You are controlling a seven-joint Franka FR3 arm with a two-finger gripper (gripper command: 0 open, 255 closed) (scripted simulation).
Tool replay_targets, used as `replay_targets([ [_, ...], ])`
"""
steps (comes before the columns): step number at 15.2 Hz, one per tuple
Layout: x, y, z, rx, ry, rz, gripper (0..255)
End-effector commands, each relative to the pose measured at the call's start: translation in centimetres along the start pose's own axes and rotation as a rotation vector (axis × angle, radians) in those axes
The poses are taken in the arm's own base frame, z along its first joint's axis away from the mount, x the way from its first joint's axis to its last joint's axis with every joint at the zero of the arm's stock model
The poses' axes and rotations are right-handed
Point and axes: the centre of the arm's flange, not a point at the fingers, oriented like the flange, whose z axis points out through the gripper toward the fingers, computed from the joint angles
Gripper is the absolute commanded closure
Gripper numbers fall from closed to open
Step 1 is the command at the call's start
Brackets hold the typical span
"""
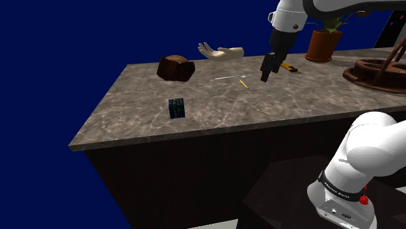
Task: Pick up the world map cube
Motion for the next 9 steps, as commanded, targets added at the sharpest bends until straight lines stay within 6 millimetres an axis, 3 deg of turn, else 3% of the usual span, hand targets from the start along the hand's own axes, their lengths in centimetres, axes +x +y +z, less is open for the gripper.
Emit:
replay_targets([
  [1,0.0,0.0,0.0,0.0,0.0,0.0,0],
  [9,7.1,-7.7,2.8,0.016,-0.047,0.046,0],
])
